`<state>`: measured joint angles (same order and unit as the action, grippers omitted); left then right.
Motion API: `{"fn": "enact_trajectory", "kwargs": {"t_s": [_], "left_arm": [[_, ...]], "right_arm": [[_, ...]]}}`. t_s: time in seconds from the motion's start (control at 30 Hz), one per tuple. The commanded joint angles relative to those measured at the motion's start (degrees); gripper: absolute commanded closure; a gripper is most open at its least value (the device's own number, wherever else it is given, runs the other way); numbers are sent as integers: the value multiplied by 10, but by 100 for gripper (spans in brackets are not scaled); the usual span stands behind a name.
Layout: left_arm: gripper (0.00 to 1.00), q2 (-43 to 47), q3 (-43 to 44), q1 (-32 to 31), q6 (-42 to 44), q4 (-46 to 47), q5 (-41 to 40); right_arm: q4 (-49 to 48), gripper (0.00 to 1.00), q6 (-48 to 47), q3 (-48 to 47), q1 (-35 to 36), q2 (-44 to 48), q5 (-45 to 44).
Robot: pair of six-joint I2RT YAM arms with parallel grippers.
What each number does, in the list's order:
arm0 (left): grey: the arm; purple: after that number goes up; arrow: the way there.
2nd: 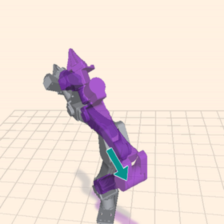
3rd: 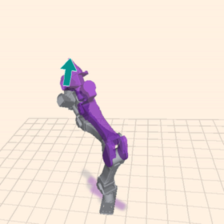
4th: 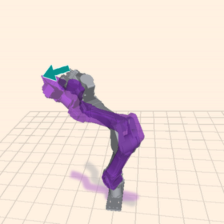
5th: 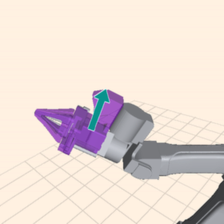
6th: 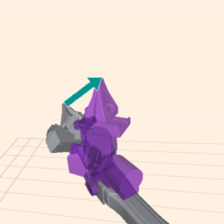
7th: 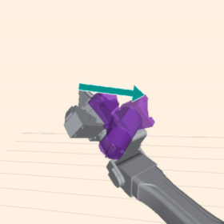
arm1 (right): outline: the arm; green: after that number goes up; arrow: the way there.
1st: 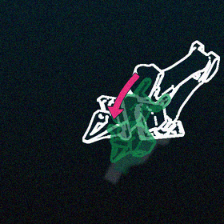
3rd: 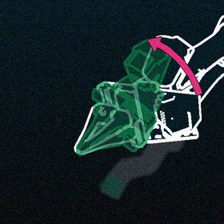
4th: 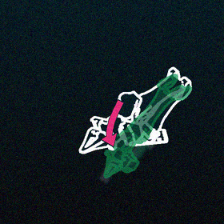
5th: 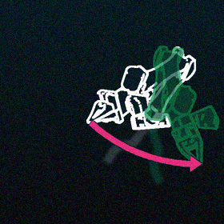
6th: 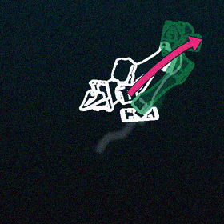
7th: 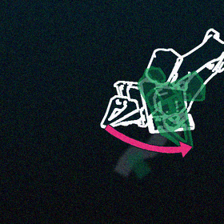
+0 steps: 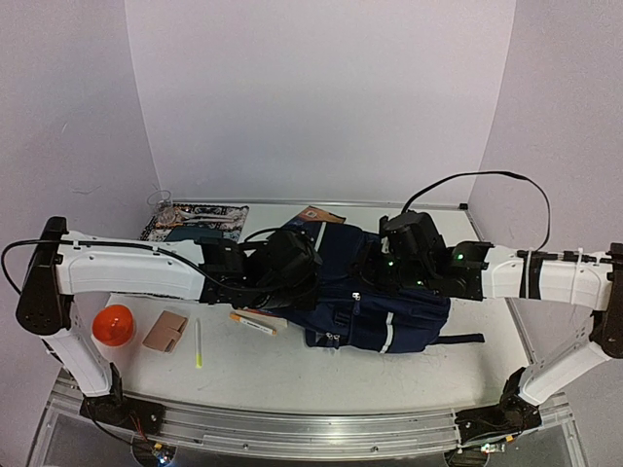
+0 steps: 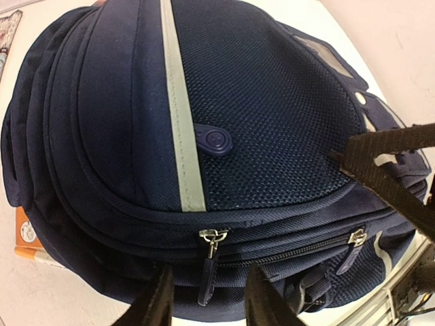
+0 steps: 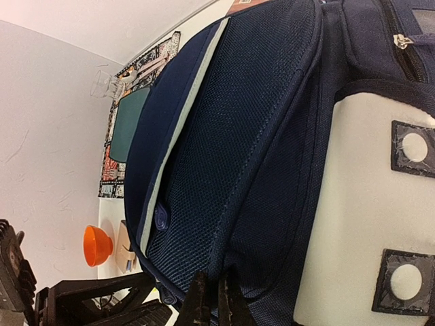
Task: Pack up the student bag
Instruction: Pick up the upper front pocket of the student bag.
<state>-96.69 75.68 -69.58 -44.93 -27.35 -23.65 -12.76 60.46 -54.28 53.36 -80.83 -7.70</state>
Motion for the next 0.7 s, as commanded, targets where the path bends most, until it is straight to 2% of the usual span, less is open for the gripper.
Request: {"fn": "enact_trajectory", "kwargs": {"t_s": [0.0, 0.3, 0.4, 0.6, 0.67], "left_arm": [[66, -12, 8, 2, 8, 12, -4], [70, -32, -2, 2, 10, 17, 21], [77, -30, -7, 2, 13, 27, 27], [99, -8, -15, 3, 29, 28, 3], [100, 5, -25, 7, 38, 27, -7]], "right_arm": [[-67, 100, -26, -48, 7, 5, 20], [-67, 100, -29, -50, 7, 9, 27], [-67, 100, -32, -50, 7, 9, 29], [-61, 100, -51, -42, 6, 22, 25], [-46, 100, -64, -36, 2, 36, 22]]}}
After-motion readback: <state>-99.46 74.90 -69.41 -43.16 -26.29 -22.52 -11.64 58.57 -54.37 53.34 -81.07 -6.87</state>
